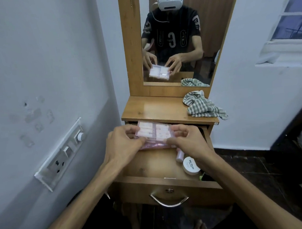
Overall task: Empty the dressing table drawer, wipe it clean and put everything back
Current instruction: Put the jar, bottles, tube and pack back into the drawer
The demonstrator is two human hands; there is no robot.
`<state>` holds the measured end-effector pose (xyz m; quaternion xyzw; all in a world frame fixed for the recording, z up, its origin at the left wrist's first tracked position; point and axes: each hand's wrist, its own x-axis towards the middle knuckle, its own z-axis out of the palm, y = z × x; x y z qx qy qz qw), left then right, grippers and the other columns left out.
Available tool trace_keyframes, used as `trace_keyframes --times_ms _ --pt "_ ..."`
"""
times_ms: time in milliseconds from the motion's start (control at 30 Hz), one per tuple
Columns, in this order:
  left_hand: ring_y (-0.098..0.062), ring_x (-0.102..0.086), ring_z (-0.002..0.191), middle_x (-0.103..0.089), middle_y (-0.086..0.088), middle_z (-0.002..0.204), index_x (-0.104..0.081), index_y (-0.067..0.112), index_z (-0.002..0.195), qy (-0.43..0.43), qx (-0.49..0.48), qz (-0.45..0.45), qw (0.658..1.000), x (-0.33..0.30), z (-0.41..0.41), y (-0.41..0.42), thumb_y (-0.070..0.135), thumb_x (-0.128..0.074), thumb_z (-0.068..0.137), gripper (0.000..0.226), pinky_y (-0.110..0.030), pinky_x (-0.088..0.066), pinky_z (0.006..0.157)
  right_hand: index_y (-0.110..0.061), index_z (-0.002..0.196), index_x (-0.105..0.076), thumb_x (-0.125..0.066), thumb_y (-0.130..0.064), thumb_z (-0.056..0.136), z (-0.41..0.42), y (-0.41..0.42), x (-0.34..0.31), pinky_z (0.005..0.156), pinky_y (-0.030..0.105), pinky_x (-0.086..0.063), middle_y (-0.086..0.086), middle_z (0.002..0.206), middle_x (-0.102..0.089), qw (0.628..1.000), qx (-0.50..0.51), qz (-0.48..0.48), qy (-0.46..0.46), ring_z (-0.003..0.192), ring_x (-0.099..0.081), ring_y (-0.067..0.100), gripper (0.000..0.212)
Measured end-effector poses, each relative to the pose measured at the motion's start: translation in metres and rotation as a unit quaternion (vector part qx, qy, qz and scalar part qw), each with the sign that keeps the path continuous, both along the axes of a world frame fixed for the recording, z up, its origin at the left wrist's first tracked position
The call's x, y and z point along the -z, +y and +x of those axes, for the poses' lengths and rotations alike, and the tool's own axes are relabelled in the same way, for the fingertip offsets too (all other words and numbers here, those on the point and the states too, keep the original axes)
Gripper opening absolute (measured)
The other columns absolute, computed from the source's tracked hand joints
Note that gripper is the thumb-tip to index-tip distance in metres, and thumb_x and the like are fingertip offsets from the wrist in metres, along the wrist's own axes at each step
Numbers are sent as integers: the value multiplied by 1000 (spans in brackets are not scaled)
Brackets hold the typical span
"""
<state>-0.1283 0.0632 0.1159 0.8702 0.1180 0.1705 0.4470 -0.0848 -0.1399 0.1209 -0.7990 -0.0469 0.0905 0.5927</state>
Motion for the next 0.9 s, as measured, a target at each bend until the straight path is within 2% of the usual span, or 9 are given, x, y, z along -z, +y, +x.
trace_keyframes --times_ms 67,133,233,367,433,533,667,800,900 --pt "8 -69 80 -72 22 87 -79 28 97 28 15 19 999 8 -11 -4 22 -87 77 22 -1 -47 61 -15 112 -75 -81 -1 82 -8 -9 11 79 34 -62 -2 90 -79 1000 -1 -19 23 83 -76 8 33" --pt "1 -71 84 -75 17 93 -79 24 95 58 26 39 997 17 -17 -8 22 -87 77 20 -1 -46 59 -11 118 -72 -79 2 84 -13 -15 21 70 24 -60 -4 87 -77 998 -14 -35 41 74 -74 3 37" --pt "-4 -71 89 -75 11 102 -78 22 101 112 42 62 991 32 -20 -11 23 -87 78 25 -2 -44 60 -11 128 -66 -79 0 85 -16 -20 32 67 16 -56 -1 92 -76 995 -41 -66 64 79 -75 4 46" --pt "-3 -66 89 -72 9 107 -74 23 100 165 62 84 981 48 -16 -11 23 -84 79 23 -5 -44 58 -27 122 -69 -82 -29 73 -18 -17 48 90 40 -60 5 106 -73 990 -47 -113 74 98 -71 17 50" --pt "-5 -62 93 -65 11 104 -73 21 99 177 69 98 977 51 -11 -11 18 -81 81 20 -6 -41 57 -31 114 -70 -78 -28 72 -16 -14 53 94 47 -60 4 102 -72 988 -46 -121 84 96 -70 18 43" --pt "-7 -59 95 -60 14 94 -71 20 96 191 74 112 972 52 -5 -13 14 -78 83 15 -9 -37 58 -22 116 -70 -75 -16 81 -12 -8 54 80 40 -60 5 88 -71 986 -51 -111 112 74 -66 16 36" --pt "-10 -59 91 -63 8 91 -72 18 91 218 87 121 965 55 -1 -14 12 -74 85 9 -15 -37 59 -10 117 -68 -67 -4 92 -9 -1 53 56 23 -49 9 93 -67 981 -51 -116 147 64 -59 12 26" --pt "-7 -58 79 -65 6 84 -74 13 96 243 103 121 957 54 -1 -18 13 -71 88 8 -16 -36 57 -11 113 -73 -68 -8 91 -9 3 58 55 22 -48 5 88 -66 979 -50 -136 140 66 -59 12 22" --pt "-10 -62 88 -70 1 93 -75 15 94 271 111 119 949 54 1 -18 18 -72 87 9 -23 -48 67 -14 111 -75 -70 -18 89 -7 4 60 59 23 -49 8 108 -69 973 -66 -165 145 77 -59 15 22"
